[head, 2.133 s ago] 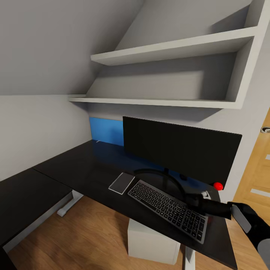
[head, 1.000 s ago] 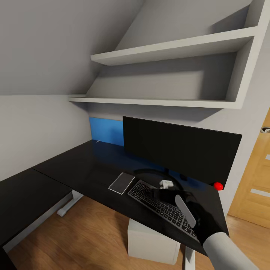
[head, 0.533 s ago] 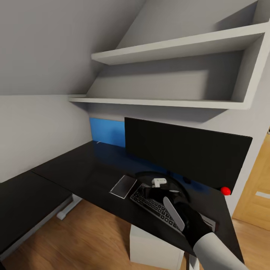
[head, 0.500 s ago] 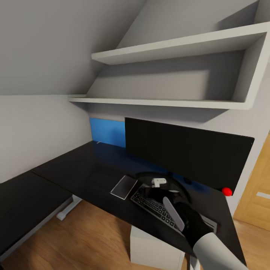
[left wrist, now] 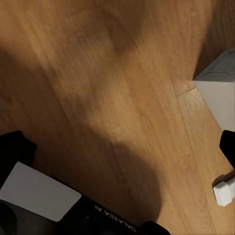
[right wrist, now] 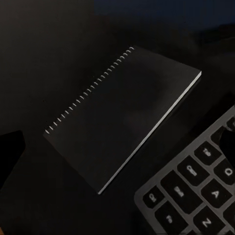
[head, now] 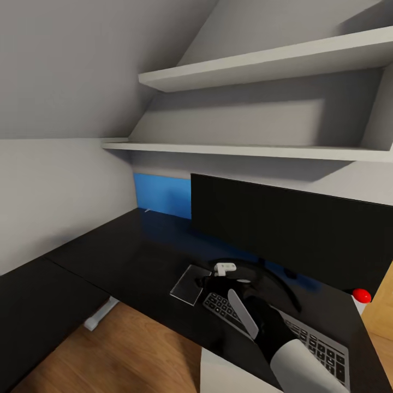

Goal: In the bedroom, organize the workspace by keeping the computer under the desk, ensuring the monitor is on the desk, placing the keyboard on the desk next to the monitor, placing the mouse on the desk next to the keyboard, moving the folder from the swivel chair onto the desk next to the mouse, stacking the notebook on top of the folder with the pen on top of the notebook, and positioning the swivel chair next to the desk.

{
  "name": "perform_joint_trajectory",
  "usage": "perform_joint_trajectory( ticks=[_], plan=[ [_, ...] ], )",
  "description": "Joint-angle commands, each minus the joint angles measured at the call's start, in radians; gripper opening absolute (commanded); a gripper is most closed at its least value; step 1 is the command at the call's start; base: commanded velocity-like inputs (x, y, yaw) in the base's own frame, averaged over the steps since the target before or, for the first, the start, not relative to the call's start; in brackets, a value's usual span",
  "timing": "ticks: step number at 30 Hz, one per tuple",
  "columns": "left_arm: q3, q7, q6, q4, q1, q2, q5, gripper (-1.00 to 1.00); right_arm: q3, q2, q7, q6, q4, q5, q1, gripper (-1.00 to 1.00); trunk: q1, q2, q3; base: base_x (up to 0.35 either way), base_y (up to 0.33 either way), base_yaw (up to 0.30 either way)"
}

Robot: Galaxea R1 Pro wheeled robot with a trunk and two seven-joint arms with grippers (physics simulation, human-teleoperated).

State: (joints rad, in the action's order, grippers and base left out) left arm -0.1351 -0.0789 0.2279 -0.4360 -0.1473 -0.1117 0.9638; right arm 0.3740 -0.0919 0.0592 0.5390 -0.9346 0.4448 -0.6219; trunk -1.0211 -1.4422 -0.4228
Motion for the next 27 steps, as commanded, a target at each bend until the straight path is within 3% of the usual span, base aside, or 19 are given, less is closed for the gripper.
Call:
perform_joint_trajectory(
  ticks=[1, 4, 5, 6, 9, 13, 20, 27],
  plan=[
    [-0.007, -0.007, 0.001, -0.003, 0.001, -0.001, 0.010, 1.00, 0.001, 0.000, 0.007, 0.004, 0.000, 0.008, -0.001, 1.00, 0.000, -0.001, -0.001, 0.015, 0.013, 0.000],
    [-0.007, -0.005, -0.002, -0.004, 0.003, -0.001, 0.010, 1.00, 0.001, -0.001, 0.008, 0.004, 0.000, 0.009, -0.001, 1.00, 0.000, -0.001, -0.001, 0.011, 0.009, 0.000],
    [-0.007, -0.003, -0.061, -0.075, 0.091, -0.003, 0.010, 1.00, -0.003, -0.002, 0.010, 0.006, 0.000, 0.007, -0.001, 1.00, 0.000, -0.001, -0.001, 0.001, 0.001, 0.000],
    [-0.005, -0.005, -0.070, -0.138, 0.141, -0.008, 0.010, 1.00, -0.004, -0.002, 0.010, 0.007, 0.000, 0.008, -0.002, 1.00, 0.000, -0.001, -0.001, 0.000, 0.000, 0.000],
    [0.003, -0.012, -0.082, -0.266, 0.249, -0.014, 0.008, 1.00, -0.007, -0.002, 0.009, 0.009, 0.000, 0.009, -0.002, 1.00, 0.000, -0.001, -0.001, 0.000, 0.000, 0.000],
    [0.007, -0.020, -0.108, -0.343, 0.326, -0.018, 0.010, 1.00, -0.009, -0.002, 0.009, 0.010, 0.001, 0.011, -0.002, 1.00, 0.000, -0.001, -0.001, 0.000, 0.000, 0.000],
    [0.008, -0.024, -0.153, -0.367, 0.365, -0.020, 0.014, 1.00, -0.012, -0.001, 0.007, 0.010, 0.002, 0.010, -0.002, 1.00, 0.000, -0.001, -0.001, 0.020, 0.000, 0.000],
    [0.008, -0.024, -0.174, -0.318, 0.370, -0.015, 0.011, 1.00, -0.010, -0.002, 0.011, 0.005, 0.007, 0.012, -0.002, 1.00, 0.000, -0.001, -0.001, 0.242, 0.000, 0.000]
  ],
)
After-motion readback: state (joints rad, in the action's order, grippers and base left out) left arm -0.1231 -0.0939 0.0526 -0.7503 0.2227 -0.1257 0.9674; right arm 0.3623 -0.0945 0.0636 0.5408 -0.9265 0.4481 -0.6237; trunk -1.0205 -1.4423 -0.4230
